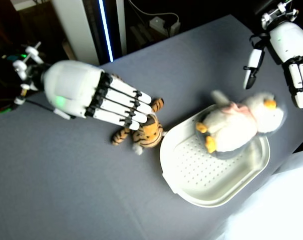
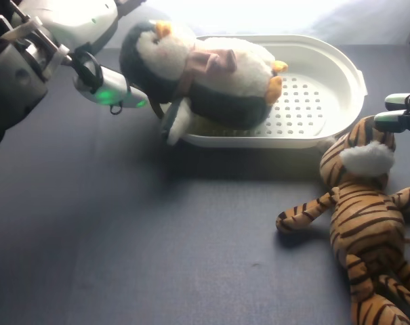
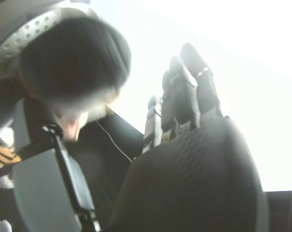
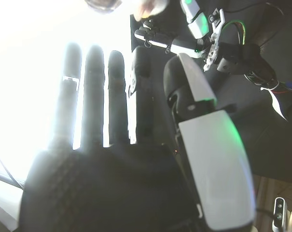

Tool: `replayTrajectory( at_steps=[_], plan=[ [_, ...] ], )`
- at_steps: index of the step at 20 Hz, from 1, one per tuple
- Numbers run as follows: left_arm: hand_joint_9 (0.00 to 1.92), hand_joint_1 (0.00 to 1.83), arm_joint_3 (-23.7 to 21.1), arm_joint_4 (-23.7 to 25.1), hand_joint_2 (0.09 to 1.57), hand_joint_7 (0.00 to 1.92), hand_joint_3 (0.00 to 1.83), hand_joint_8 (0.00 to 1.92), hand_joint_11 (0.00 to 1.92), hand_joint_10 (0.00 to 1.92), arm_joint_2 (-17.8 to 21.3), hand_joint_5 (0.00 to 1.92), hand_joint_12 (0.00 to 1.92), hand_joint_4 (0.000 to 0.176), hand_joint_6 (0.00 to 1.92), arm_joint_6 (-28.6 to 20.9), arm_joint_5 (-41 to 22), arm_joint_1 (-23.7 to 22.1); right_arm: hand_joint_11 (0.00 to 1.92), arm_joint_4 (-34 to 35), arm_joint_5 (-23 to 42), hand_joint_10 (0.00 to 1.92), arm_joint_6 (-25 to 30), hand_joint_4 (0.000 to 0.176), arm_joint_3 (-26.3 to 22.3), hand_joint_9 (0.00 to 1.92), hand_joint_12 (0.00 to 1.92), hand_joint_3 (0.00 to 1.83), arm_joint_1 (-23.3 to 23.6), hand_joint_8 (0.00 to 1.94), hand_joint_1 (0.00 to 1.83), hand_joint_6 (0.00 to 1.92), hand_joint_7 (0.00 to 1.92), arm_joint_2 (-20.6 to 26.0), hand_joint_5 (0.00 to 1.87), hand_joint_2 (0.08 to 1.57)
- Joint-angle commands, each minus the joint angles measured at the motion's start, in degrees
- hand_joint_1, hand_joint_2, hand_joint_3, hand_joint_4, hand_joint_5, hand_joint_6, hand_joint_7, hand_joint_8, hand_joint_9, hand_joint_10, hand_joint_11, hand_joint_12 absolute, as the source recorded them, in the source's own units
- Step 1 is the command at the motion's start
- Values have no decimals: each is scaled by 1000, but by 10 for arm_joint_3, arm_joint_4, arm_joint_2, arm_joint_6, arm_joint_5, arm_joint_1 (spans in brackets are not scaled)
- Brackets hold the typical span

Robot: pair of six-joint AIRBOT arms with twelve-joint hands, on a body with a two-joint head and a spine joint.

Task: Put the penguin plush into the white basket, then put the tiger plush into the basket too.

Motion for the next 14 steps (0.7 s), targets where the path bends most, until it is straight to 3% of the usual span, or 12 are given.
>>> replayTrajectory(
  at_steps=[1,2,3,5,7,8,9,11,12,14],
  plan=[
    [23,798,-3,22,838,0,0,0,0,3,1,0,649,176,0,2,-74,-4,273,15,73,11,5,0,1,519,859,0,3,7,760,3,467,0,607,1295],
    [13,795,-14,27,837,0,0,0,0,4,6,0,629,176,0,2,-87,4,281,16,74,12,5,0,1,526,865,0,3,8,766,3,472,0,608,1288],
    [1,663,-43,41,822,0,0,0,0,0,21,0,124,176,0,1,-121,20,321,8,79,19,7,0,-5,587,918,0,3,4,823,0,488,2,584,1210],
    [0,681,-84,73,821,0,0,0,0,0,43,0,24,176,0,-15,-167,42,322,-5,92,18,7,7,-16,599,930,0,3,1,860,0,480,8,565,1173],
    [0,686,-143,126,820,0,0,0,0,0,79,0,0,176,0,-67,-251,87,322,-29,105,15,7,9,-30,603,936,0,3,0,869,0,478,17,560,1162],
    [0,867,-161,140,789,0,0,0,0,0,88,0,0,176,0,-91,-283,106,250,-37,106,2,4,84,-34,528,979,0,3,0,777,0,372,18,435,1097],
    [0,903,-182,160,755,0,0,0,0,0,96,0,0,176,0,-151,-349,150,206,-50,100,0,-2,96,-40,492,962,0,1,0,869,0,356,19,418,1040],
    [0,912,-190,183,746,0,0,0,0,0,96,0,0,176,0,-220,-405,186,195,-64,77,0,-2,98,-40,482,956,0,-6,1,895,1,352,19,415,1024],
    [0,868,-196,196,761,0,0,0,0,0,98,0,0,176,0,-251,-431,203,258,-77,60,5,-2,91,-41,519,830,0,-6,1,1007,0,382,16,466,1009],
    [0,845,-211,205,755,0,0,0,0,0,103,0,0,176,0,-263,-466,224,349,-93,23,1,-2,81,-41,555,655,0,-6,0,1055,0,419,12,493,1022]
  ],
)
